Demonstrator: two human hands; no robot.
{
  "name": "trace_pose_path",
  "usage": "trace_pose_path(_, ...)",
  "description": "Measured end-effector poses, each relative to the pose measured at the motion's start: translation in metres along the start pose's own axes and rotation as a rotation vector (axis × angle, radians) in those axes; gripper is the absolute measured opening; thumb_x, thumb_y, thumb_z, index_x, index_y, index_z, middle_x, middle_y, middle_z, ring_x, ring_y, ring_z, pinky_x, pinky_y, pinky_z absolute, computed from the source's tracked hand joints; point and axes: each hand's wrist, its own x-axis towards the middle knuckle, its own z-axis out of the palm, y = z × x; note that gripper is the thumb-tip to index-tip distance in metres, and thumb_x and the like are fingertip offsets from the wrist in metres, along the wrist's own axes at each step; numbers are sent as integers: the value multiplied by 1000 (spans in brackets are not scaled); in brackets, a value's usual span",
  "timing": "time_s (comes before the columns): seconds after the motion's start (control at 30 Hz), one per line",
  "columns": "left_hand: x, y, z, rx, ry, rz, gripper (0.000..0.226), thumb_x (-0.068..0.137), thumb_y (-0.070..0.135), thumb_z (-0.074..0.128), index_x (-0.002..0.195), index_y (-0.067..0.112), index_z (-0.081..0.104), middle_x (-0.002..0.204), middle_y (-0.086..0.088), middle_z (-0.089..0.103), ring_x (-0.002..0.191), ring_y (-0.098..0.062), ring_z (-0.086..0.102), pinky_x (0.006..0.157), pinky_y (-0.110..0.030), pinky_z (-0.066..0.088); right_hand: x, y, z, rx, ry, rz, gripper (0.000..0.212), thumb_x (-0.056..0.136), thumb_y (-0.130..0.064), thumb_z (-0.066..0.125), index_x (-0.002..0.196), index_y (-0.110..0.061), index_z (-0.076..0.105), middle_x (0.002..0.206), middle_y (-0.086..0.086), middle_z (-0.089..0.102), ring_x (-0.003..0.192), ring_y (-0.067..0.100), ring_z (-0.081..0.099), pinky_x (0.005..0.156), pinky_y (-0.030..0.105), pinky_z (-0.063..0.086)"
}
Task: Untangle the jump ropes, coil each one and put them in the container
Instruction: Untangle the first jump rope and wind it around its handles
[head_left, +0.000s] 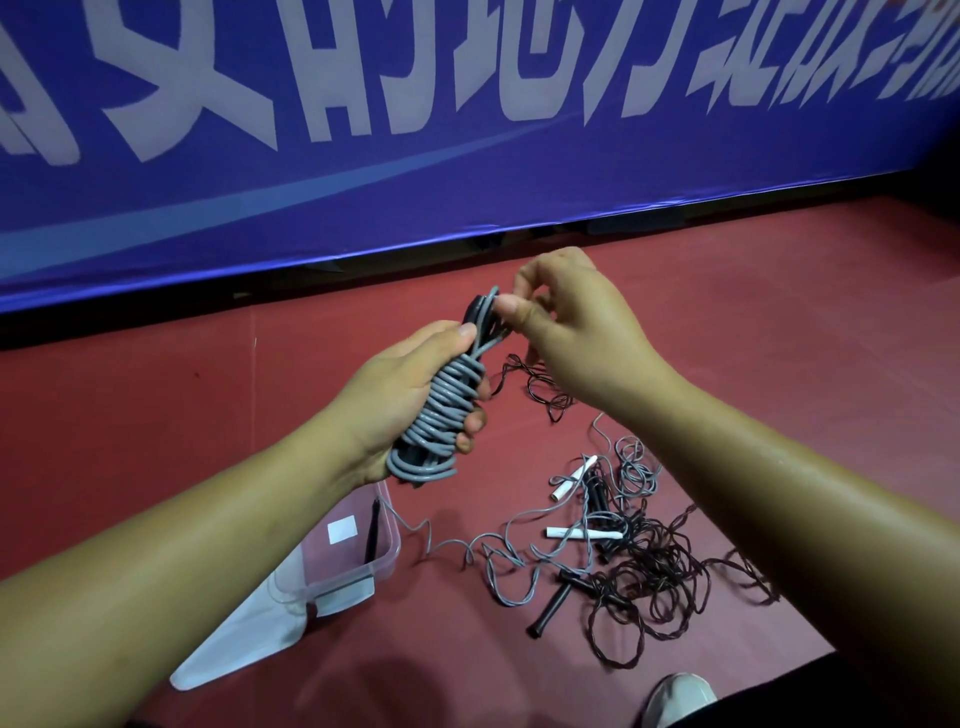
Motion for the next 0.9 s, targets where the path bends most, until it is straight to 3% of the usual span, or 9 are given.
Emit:
trace_pose_path(0.07,-1,0,4,-7,42,54,18,100,28,51,100,10,54,71,-17,54,51,-24,49,48,-27,43,0,-1,0,102,58,61,19,99,-19,59,84,-10,51,80,8,61,52,11,59,55,31,49)
trace_pose_path(0.17,-1,-1,9,14,80,149,18,101,26,48,101,8,53,70,-18,54,51,-24,47,48,-28,42,1,-3,2,340,111,132,19,101,-16,54,85,-8,50,60,1,60,53,24,59,58,49,52)
trace_pose_path(0.3,0,-2,9,163,27,243,12,102,20,47,111,15,53,70,-16,53,51,-24,50,49,-28,44,8,-6,5,798,118,404,18,103,-6,49,86,-2,50,64,8,50,49,14,50,49,27,49)
trace_pose_path(0.37,-1,-2,6,241,-51,266,24,97,21,52,121,19,51,71,-15,54,51,-24,52,48,-29,45,11,-6,3,992,76,590,20,102,0,46,82,-3,50,70,9,46,47,11,45,44,21,45)
trace_pose_path(0.47,-7,6,-4,436,-207,256,27,92,25,58,117,25,50,68,-4,58,52,-19,53,50,-27,47,12,3,-14,1177,-188,849,24,99,4,43,80,-4,55,67,8,54,41,8,46,40,16,44)
trace_pose_path(0.53,-12,16,-13,787,-264,214,22,94,29,62,114,31,53,66,7,60,51,-11,52,52,-21,45,7,14,-22,939,-352,784,14,89,-4,61,75,-5,58,59,6,59,43,7,51,43,14,47)
trace_pose_path(0.63,-12,28,-25,1246,-294,185,24,91,40,64,114,41,55,69,15,63,55,-5,55,57,-20,44,-1,21,-22,660,-405,644,14,70,-10,74,72,-5,60,55,4,59,45,7,53,44,15,48)
trace_pose_path(0.77,-12,29,-26,1448,-272,184,28,88,53,62,112,45,52,81,4,65,70,-15,57,70,-39,49,-8,11,-13,510,-347,445,7,85,4,70,79,3,65,62,11,62,46,10,60,46,16,49)
trace_pose_path(0.9,-16,28,-21,1521,-171,195,28,87,54,61,111,45,52,74,7,60,65,-9,54,66,-35,46,-19,5,-7,128,-337,254,12,92,-4,68,83,2,69,61,12,66,49,11,66,42,13,43)
